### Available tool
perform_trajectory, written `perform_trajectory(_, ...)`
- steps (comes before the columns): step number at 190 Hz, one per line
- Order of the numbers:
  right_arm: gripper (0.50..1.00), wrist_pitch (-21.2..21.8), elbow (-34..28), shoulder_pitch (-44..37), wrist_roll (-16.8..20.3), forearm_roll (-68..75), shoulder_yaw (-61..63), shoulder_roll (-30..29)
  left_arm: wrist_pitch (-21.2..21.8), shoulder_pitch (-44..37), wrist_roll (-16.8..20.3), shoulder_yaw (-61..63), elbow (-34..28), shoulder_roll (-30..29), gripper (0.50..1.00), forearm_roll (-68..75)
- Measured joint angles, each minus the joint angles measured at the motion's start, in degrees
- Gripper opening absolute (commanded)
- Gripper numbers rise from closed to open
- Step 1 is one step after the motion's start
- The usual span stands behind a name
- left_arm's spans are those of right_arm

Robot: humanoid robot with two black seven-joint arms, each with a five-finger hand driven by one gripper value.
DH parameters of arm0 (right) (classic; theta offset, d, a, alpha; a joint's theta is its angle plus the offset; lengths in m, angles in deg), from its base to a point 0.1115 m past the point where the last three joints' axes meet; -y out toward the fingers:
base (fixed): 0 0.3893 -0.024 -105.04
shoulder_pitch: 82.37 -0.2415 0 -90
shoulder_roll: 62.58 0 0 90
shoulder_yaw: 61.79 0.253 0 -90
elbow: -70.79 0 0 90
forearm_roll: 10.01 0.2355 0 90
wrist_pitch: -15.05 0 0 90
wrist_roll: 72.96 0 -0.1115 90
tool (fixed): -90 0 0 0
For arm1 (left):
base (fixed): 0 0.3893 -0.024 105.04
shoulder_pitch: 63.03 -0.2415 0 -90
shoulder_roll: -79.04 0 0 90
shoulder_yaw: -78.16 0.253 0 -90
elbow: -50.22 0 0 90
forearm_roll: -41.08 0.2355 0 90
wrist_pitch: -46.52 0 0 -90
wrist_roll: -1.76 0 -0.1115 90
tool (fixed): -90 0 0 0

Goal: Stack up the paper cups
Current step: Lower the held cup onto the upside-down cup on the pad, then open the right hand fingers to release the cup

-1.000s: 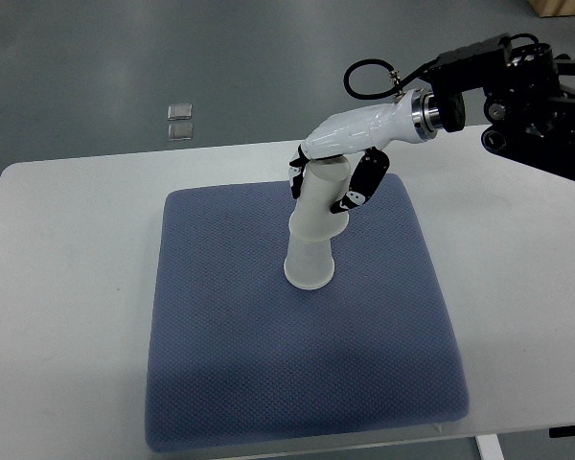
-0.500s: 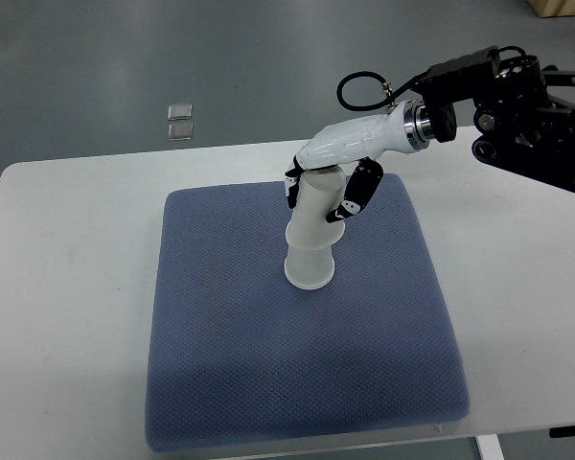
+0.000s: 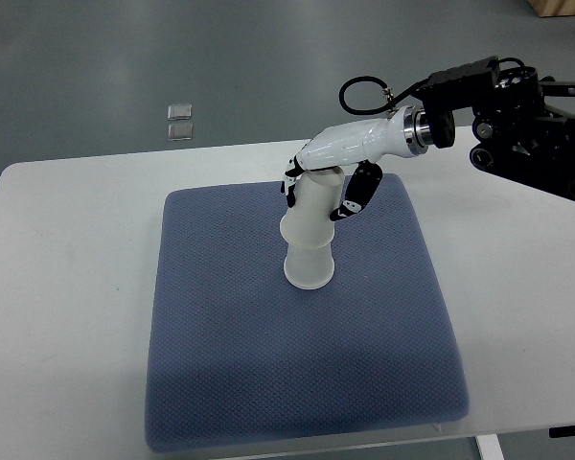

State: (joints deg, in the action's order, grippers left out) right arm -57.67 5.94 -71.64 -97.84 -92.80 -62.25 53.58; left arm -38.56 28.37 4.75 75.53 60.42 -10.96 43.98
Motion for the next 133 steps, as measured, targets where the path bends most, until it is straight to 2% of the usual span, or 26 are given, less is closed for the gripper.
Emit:
perform_trajectory(13,0.897,-0.03,0.0,0.0,0.0,0.13,0.04,0.0,0.0,0.0,0.0,0.0,0.0,0.0,1.0,0.0)
perform_trajectory(133,0.903,0.21,-0.07,-0.7,-0.09,0.51,0.85,0.7,0.0,0.0,0.0,0.0,0.0,0.0,1.0,0.0)
